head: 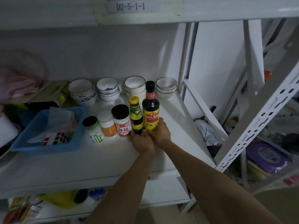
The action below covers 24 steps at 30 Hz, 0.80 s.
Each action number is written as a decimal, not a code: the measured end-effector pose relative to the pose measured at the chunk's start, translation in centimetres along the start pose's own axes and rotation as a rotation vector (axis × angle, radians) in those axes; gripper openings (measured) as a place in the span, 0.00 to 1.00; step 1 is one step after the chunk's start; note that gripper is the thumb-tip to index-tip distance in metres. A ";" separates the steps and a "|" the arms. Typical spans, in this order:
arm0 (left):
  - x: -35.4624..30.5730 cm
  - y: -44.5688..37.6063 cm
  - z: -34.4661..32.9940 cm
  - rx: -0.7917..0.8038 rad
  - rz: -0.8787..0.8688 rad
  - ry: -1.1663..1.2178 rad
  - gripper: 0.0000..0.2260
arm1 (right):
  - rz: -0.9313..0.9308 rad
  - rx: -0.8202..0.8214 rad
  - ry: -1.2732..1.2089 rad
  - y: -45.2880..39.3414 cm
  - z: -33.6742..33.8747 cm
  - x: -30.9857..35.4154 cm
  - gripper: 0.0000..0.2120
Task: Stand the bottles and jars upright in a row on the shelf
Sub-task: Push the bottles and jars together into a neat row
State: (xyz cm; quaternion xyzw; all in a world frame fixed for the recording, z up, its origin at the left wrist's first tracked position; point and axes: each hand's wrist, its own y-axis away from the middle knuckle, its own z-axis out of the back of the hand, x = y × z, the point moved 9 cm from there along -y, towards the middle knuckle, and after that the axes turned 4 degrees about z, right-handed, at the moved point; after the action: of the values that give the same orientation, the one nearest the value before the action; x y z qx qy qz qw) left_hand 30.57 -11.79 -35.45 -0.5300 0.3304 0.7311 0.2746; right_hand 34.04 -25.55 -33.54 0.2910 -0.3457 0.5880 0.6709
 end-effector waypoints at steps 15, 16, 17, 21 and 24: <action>0.3 -0.7 0.3 0.179 -0.024 -0.158 0.16 | -0.094 0.024 -0.022 -0.1 0.3 0.2 0.33; 0.3 -0.8 0.3 0.186 -0.027 -0.164 0.16 | -0.089 0.020 -0.025 0.0 0.3 0.0 0.34; 0.2 -0.6 0.4 0.195 -0.022 -0.171 0.16 | -0.094 0.018 -0.031 0.3 0.4 -0.1 0.36; -0.1 -0.2 0.8 0.220 -0.029 -0.210 0.17 | -0.163 -0.018 -0.058 1.5 0.7 -0.8 0.32; 0.1 0.2 1.1 0.266 -0.015 -0.251 0.17 | -0.226 -0.032 -0.047 2.8 0.6 -1.0 0.23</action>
State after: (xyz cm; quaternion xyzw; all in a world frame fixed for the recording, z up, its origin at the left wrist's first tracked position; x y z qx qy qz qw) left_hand 29.74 -11.10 -35.27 -0.3962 0.3834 0.7393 0.3866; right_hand 31.09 -26.23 -33.99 0.3312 -0.3357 0.4961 0.7290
